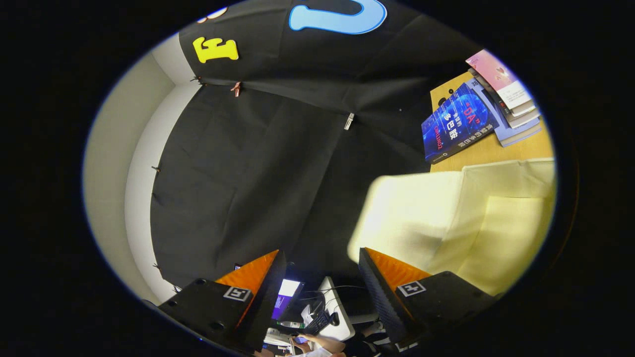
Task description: Open the storage box then place both shoes into the box .Put the left shoe in first, then the right shoe, with the right side of both shoes facing outward in a uniform manner.
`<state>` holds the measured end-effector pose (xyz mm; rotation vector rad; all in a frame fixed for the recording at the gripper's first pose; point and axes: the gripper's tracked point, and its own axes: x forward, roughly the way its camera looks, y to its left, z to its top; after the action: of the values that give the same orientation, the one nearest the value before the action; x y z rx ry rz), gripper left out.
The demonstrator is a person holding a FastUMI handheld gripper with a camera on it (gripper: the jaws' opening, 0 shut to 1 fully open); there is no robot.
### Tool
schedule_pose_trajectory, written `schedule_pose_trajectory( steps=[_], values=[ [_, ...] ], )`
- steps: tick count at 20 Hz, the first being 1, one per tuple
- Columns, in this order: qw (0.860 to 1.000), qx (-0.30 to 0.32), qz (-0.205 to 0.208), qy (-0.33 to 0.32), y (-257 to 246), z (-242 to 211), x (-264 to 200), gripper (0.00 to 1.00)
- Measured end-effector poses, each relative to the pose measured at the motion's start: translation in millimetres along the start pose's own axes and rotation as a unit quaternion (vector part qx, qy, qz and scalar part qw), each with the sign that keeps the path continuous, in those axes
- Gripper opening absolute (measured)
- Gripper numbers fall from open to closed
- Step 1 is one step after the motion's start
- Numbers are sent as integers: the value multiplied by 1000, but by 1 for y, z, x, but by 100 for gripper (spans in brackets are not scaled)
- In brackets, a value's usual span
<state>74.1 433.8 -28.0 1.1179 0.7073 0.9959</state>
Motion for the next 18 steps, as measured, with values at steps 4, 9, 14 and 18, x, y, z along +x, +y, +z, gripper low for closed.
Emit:
schedule_pose_trajectory(
  steps=[4,9,14,18],
  values=[
    [999,-32,-7,-9,11,-2,-30,95],
    [988,-136,-61,-34,0,-6,-102,95],
    [962,-203,-166,-80,-34,-7,-199,95],
    [935,-200,-273,-106,-84,-15,-290,96]
  ],
)
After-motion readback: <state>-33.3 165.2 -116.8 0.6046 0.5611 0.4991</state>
